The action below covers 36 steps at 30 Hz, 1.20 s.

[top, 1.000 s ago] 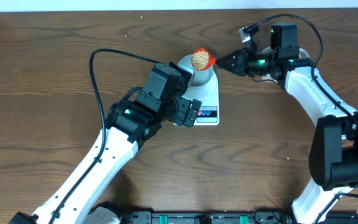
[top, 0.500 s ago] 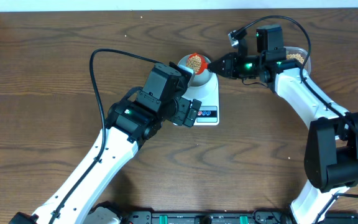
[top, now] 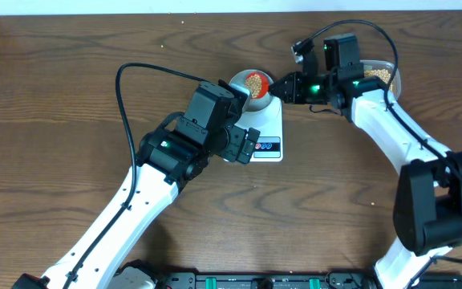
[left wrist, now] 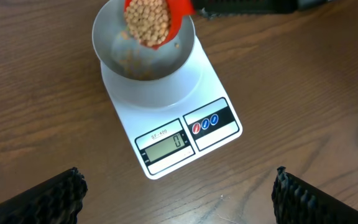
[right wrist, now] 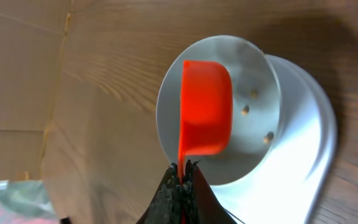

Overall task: Scoop item into bowl and weigh 50g on scale
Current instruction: 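Tilt the red scoop to pour soybeans into the bowl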

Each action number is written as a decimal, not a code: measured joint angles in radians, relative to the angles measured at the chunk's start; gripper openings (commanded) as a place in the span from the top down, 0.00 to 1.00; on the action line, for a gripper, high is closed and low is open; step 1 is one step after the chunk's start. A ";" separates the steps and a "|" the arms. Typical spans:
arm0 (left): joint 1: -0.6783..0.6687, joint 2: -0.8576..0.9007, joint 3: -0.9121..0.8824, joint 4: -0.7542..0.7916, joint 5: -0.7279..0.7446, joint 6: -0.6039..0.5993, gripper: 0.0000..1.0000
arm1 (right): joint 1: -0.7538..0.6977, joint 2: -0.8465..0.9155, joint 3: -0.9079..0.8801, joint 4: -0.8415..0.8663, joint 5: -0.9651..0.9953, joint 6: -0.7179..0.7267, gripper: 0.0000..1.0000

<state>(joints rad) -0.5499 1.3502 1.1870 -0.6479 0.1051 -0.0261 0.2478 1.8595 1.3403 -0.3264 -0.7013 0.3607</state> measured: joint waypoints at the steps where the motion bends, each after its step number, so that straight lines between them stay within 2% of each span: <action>1: 0.000 0.000 0.000 0.000 0.000 0.000 0.02 | 0.002 -0.012 0.000 -0.008 0.016 -0.011 0.98; 8: 0.000 0.000 0.000 0.000 0.000 0.000 0.02 | 0.037 -0.081 0.000 -0.063 0.135 -0.092 0.99; 25: 0.000 0.000 0.000 0.000 0.000 0.000 0.02 | 0.104 -0.084 0.000 -0.068 0.267 -0.295 0.99; 30: 0.000 0.000 0.000 0.000 0.000 0.000 0.02 | 0.108 -0.084 0.000 -0.068 0.269 -0.299 0.99; 36: 0.000 0.000 0.000 0.000 0.000 0.000 0.02 | 0.082 -0.084 0.000 -0.069 0.203 -0.237 0.99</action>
<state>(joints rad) -0.5499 1.3502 1.1870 -0.6479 0.1051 -0.0261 0.3298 1.7756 1.3403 -0.3958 -0.4984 0.1242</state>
